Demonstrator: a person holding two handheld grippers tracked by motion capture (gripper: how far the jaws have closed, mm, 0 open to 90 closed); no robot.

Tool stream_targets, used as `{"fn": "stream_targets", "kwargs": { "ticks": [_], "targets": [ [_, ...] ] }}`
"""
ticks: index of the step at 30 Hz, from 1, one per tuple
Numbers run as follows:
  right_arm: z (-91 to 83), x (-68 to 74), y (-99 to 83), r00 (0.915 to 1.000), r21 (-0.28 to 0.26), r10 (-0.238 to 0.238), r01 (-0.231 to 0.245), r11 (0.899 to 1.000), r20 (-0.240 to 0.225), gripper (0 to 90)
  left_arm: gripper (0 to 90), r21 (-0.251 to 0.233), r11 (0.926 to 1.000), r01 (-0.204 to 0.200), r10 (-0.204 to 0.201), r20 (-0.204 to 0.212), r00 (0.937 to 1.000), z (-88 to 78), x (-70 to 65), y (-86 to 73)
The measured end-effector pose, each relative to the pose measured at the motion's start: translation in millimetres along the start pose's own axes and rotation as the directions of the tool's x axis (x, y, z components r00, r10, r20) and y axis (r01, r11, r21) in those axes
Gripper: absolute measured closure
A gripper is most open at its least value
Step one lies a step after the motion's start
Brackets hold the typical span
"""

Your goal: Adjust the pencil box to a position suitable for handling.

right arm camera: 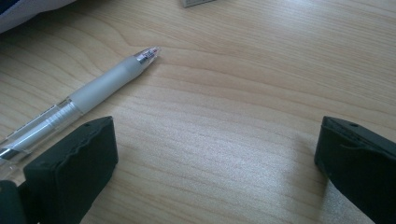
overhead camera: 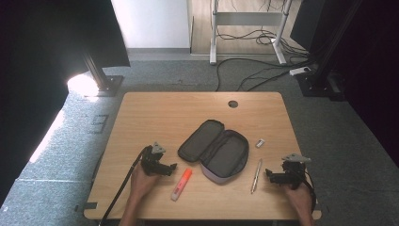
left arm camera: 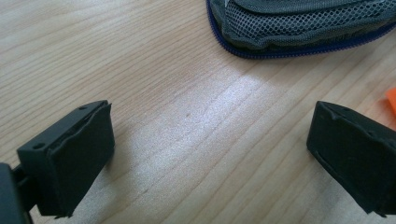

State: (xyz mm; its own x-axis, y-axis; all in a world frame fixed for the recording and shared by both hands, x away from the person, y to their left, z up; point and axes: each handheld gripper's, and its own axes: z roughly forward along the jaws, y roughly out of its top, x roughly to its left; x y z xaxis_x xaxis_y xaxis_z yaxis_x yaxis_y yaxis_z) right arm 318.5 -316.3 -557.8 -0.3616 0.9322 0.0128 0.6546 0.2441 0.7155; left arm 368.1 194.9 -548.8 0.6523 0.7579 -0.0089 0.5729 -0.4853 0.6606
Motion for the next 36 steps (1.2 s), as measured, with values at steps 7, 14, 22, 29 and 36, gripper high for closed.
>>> {"fn": "stream_targets", "kwargs": {
  "ticks": [7, 14, 22, 29, 36],
  "targets": [
    [-0.6, 1.1, 4.0, 0.9998, 0.033, -0.013, 0.013, 0.999, -0.017, 1.4, 0.6, 0.000, 1.0000, 0.001, -0.001, -0.001, 1.0000, 0.0, -0.1, 0.0],
    [-1.4, 5.5, 9.5, 0.9991, 0.037, -0.004, 0.006, 0.999, -0.043, 6.5, 0.8, 0.000, 1.0000, 0.002, -0.002, -0.002, 1.0000, -0.2, -0.4, -0.2],
    [-4.7, 6.9, 17.5, 0.9985, 0.028, -0.008, 0.010, 1.000, -0.054, 6.4, 0.9, -0.001, 1.0000, 0.003, -0.003, -0.003, 1.0000, -0.3, -0.6, -0.3],
    [-7.7, 8.2, 25.2, 0.9980, 0.011, -0.011, 0.012, 1.000, -0.062, 9.1, 1.1, -0.002, 1.0000, 0.003, -0.003, -0.003, 1.0000, -0.5, -0.7, -0.5],
    [-8.5, 8.8, 35.5, 0.9978, -0.008, -0.006, 0.006, 1.000, -0.066, 12.7, 1.2, -0.002, 1.0000, 0.004, -0.004, -0.003, 1.0000, -0.6, -0.8, -0.5]
  ]
}}
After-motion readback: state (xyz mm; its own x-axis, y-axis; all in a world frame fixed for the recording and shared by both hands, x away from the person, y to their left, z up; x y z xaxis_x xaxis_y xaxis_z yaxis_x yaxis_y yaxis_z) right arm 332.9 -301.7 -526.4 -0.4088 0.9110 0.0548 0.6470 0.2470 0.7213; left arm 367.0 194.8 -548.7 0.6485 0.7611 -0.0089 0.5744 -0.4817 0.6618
